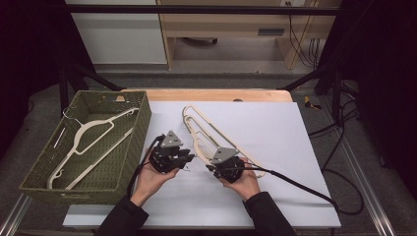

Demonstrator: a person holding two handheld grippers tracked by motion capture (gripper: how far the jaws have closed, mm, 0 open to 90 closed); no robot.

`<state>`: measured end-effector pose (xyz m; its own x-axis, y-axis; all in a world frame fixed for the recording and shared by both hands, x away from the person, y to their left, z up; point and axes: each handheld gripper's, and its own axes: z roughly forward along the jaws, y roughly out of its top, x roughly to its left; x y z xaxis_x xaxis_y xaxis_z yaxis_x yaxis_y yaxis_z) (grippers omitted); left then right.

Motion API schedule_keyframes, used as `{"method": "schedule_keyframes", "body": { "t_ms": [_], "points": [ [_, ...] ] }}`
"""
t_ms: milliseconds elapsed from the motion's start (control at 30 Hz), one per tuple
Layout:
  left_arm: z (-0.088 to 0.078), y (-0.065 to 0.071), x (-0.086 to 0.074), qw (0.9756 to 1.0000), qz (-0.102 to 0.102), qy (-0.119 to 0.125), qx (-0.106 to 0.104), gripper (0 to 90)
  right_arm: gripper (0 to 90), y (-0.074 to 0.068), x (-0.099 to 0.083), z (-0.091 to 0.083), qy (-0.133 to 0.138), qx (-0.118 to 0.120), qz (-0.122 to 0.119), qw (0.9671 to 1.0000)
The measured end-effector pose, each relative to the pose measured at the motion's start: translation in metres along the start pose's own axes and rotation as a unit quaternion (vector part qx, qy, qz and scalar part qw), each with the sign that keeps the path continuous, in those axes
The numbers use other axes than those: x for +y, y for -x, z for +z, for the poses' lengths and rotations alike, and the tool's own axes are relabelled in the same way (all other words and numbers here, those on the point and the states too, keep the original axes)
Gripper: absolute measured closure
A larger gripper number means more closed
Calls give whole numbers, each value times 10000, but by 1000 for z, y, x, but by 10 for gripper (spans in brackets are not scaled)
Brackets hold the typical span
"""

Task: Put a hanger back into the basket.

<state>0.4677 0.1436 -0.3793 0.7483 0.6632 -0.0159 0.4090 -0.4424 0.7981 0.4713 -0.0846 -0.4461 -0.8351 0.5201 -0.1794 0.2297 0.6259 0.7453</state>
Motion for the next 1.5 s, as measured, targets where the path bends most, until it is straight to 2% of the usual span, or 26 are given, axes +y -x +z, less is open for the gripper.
{"method": "schedule_keyframes", "body": {
  "t_ms": [100, 200, 267, 367, 467, 500, 567, 767, 833, 867, 1000, 1067, 1267, 1500],
  "points": [
    [-17, -5, -1, 9995, -60, 309, 43, 513, 788, 2, 2, -5, 13, -65, -54, 10000],
    [-32, -10, -5, 9979, -110, 636, 31, 384, 794, 4, 3, -12, -19, -153, -63, 9999],
    [-39, -10, -8, 9973, -75, 727, 79, 345, 800, 5, 3, -15, -69, -256, -137, 9996],
    [-46, -11, -12, 9965, -19, 826, 124, 301, 807, 9, 3, -21, -10, -343, -52, 9994],
    [-50, -12, -16, 9958, -40, 901, 153, 255, 818, 14, 1, -28, 35, -429, -63, 9991],
    [-50, -13, -17, 9957, -49, 911, 142, 247, 823, 15, 1, -31, 38, -473, 4, 9989],
    [-51, -13, -20, 9958, -29, 908, 131, 236, 831, 19, 0, -37, 85, -571, -30, 9983],
    [-49, -12, -25, 9962, -14, 858, 119, 215, 866, 32, -6, -55, 198, -899, 97, 9957],
    [-48, -11, -26, 9964, -8, 842, 109, 212, 869, 38, -9, -63, 334, -879, 210, 9953],
    [-47, -10, -26, 9965, -4, 826, 100, 207, 869, 40, -10, -67, 363, -785, 303, 9958],
    [-46, -8, -27, 9970, 41, 766, 101, 182, 870, 43, -12, -81, 435, -818, 332, 9951],
    [-45, -8, -27, 9970, 46, 773, 90, 173, 871, 43, -13, -87, 492, -671, 370, 9958],
    [-40, -4, -28, 9975, 121, 695, 22, 146, 871, 36, -9, -95, 616, 63, 452, 9971],
    [-34, 3, -27, 9974, 311, 643, -119, 155, 871, 17, 3, -90, 687, 795, 249, 9941]
  ]
}}
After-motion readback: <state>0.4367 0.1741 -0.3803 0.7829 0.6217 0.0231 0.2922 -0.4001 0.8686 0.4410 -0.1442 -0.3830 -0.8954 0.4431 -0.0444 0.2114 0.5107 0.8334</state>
